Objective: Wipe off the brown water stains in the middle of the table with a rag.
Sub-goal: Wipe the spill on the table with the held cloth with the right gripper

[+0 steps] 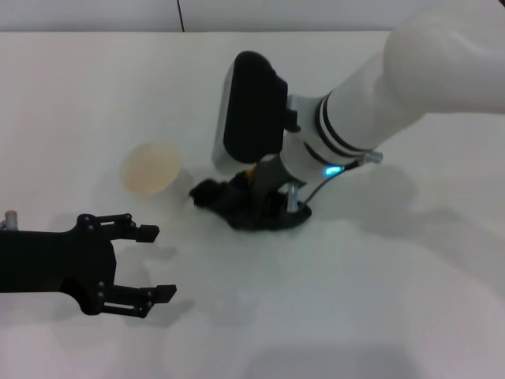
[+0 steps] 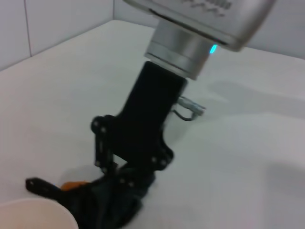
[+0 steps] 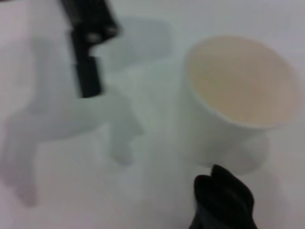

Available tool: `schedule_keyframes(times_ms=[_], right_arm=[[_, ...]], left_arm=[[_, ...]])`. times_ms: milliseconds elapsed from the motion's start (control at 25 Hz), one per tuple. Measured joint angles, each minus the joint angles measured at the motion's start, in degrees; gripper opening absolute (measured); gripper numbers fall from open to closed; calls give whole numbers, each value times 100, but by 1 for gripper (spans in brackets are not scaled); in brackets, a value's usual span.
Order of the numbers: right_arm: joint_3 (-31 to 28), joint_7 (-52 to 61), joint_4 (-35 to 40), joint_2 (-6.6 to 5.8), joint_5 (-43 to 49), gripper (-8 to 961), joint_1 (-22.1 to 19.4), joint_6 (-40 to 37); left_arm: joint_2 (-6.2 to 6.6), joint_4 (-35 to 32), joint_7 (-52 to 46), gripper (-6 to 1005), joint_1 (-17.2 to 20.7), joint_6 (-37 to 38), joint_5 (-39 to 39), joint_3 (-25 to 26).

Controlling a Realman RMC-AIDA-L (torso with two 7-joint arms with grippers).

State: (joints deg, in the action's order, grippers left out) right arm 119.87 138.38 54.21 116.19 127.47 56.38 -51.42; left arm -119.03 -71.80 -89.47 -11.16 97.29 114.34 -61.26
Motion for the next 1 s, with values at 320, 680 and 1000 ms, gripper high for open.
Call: schedule_keyframes(times_ms=[320,680,1000], right_arm=[[0,-6,-726,0,43,78,279,686],[108,-114,-463,0,-15,78,217,466],[210,-147,257,0,-81,78,-102,-126]], left_arm=[[-6,1,0,884,-25,-4,1,0],[-6,8,-9,883,-96,-9,1,-7],[-6,10,-9,883,-133,-18,1,-9]])
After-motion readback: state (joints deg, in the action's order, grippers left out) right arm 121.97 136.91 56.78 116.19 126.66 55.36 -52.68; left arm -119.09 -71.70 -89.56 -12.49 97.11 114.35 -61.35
